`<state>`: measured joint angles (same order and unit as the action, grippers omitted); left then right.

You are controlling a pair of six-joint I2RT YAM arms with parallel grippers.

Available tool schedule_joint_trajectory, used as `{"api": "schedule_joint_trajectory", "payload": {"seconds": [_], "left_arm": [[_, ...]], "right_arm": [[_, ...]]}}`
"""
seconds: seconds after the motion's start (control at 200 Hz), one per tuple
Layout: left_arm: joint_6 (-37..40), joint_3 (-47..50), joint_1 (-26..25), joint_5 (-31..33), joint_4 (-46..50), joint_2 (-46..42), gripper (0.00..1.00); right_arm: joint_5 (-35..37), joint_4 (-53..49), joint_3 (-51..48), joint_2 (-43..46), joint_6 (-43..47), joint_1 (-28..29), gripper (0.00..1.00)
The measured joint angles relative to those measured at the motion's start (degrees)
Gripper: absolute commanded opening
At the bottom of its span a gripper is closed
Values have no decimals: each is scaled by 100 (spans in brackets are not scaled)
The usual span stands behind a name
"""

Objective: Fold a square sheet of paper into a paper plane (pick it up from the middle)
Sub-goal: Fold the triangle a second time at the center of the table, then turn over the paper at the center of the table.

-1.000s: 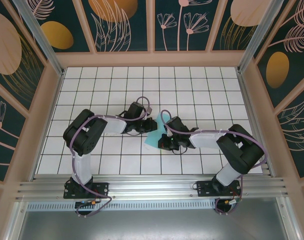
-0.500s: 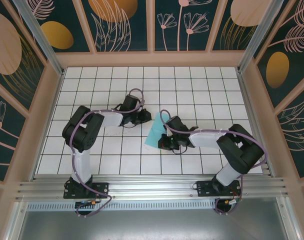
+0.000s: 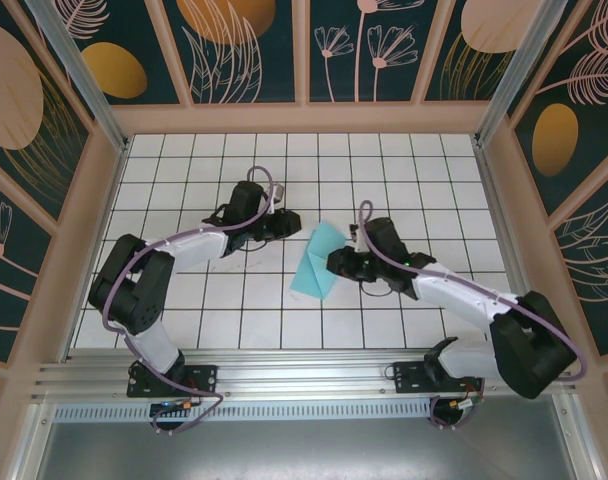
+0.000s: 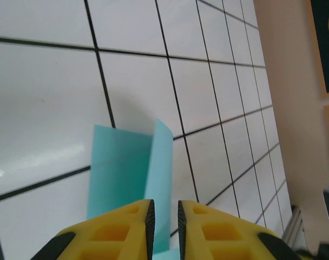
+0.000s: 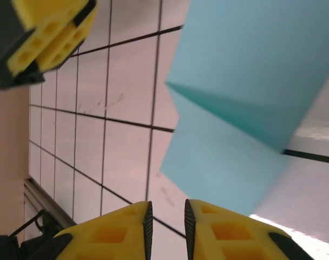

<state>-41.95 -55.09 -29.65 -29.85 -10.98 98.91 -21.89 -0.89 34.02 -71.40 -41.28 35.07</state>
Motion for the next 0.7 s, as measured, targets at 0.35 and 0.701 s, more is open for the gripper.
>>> {"api": "schedule_joint_trajectory", "payload": {"seconds": [0.35,0.701], "left_arm": [[-9,293,-553,-422,-20,66,19],[-28,184,-551,-588,-203,848,17]], "right_arm": [[-155,636,-675,-476,-518,-227,40],[-280,1200,-619,-1285,-608,-295,40]]}}
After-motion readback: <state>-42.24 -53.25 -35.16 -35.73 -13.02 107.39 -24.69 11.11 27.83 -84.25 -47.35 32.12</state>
